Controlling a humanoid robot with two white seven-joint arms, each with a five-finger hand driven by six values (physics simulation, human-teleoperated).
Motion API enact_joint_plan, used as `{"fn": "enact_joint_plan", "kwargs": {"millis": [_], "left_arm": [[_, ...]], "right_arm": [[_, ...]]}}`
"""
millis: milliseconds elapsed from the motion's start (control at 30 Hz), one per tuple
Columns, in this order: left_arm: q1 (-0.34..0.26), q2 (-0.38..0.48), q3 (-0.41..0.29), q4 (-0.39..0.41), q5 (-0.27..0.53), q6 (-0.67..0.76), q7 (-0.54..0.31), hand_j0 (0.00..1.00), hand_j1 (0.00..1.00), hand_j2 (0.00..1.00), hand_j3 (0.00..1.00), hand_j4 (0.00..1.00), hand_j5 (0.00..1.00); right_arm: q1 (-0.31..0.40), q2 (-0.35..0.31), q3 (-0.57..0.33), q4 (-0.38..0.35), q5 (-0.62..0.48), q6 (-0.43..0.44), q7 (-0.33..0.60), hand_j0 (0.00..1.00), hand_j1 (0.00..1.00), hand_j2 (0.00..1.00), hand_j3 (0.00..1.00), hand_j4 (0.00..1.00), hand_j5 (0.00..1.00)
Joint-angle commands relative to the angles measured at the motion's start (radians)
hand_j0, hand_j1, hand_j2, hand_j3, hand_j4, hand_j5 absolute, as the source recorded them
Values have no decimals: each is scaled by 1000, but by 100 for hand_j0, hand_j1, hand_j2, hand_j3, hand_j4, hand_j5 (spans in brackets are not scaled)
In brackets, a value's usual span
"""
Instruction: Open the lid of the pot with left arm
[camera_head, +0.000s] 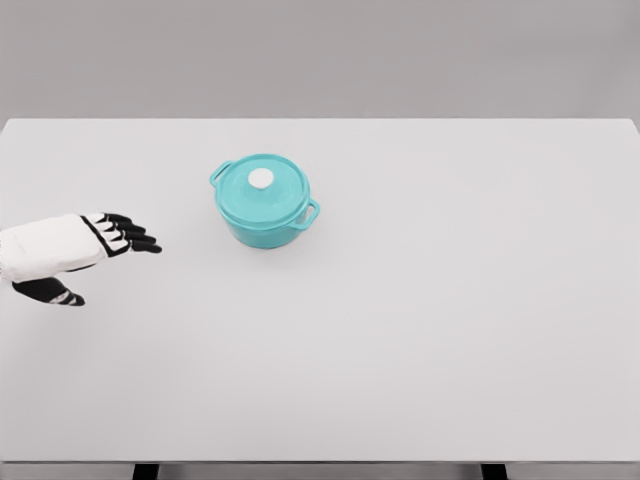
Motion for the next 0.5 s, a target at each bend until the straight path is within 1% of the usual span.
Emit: {"fn": "enact_joint_plan", "kwargs": {"millis": [0,133,167,233,333,433,467], "left_arm": [[-2,-9,-7,-3,-4,-6,-1,100,100,100,100,100,100],[-5,-8,-7,-3,-9,-6,-3,100,100,100,100,100,100],[-9,-9,-7,-3,-24,-6,-7,100,100,100,100,100,100],[-26,-12,-7,-3,-27,-6,-43,100,100,100,100,100,100],[-43,-17,-7,-5,-27,-6,-43,100,100,100,100,100,100],[-86,-63,-10,-22,-24,-6,-43,100,100,100,100,100,100],[-138,-61,-56,-31,-20,-6,-43,100,100,100,100,100,100]], "right_arm": [[2,0,-1,1,-2,1,0,100,100,100,100,100,100],[12,0,1,6,1,2,0,100,100,100,100,100,100],[12,0,1,6,1,2,0,100,100,100,100,100,100],[12,0,1,6,1,2,0,100,100,100,100,100,100],[12,0,1,6,1,2,0,100,100,100,100,100,100],[12,0,1,6,1,2,0,100,100,100,100,100,100],[12,0,1,6,1,2,0,100,100,100,100,100,100]]}}
